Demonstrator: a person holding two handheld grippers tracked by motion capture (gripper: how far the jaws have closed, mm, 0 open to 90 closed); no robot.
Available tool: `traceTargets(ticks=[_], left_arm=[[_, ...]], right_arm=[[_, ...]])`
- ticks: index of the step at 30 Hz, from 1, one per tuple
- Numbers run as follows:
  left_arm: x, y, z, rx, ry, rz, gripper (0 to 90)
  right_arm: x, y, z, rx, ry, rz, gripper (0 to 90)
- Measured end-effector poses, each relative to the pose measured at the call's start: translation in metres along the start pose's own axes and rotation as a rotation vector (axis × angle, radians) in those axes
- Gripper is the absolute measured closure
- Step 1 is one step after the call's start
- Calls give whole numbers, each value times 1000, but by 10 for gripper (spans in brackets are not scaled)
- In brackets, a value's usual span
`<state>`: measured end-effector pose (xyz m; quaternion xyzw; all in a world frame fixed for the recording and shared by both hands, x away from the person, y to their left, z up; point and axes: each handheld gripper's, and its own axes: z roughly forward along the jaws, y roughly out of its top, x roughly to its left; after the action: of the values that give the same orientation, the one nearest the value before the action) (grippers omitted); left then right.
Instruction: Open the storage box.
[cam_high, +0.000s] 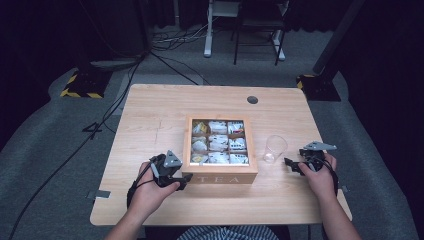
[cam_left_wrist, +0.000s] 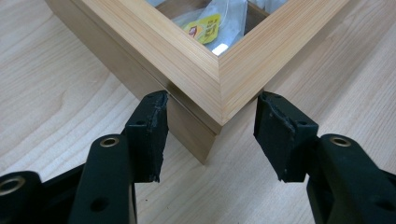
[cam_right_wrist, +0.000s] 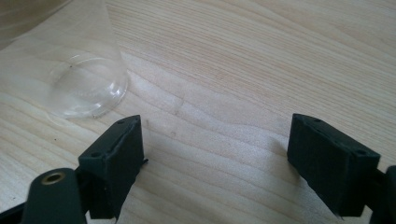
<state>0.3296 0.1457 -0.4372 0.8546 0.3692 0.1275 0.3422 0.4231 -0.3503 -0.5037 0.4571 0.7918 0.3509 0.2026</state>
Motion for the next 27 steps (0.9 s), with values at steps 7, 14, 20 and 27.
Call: traceTargets(ticks=[7, 14, 20, 27], left_arm=[[-4, 2, 0, -9, 18, 10, 456], [-4, 4, -2, -17, 20, -10, 453], [-5, 7, -5, -56, 15, -36, 448], [-4, 11, -8, -110, 43, -30, 448]], right_arm=[[0, 0, 0, 2, 1, -2, 189], [1, -1, -1, 1, 2, -4, 190], [1, -2, -3, 0, 4, -4, 190], [2, -4, -5, 2, 4, -7, 190]])
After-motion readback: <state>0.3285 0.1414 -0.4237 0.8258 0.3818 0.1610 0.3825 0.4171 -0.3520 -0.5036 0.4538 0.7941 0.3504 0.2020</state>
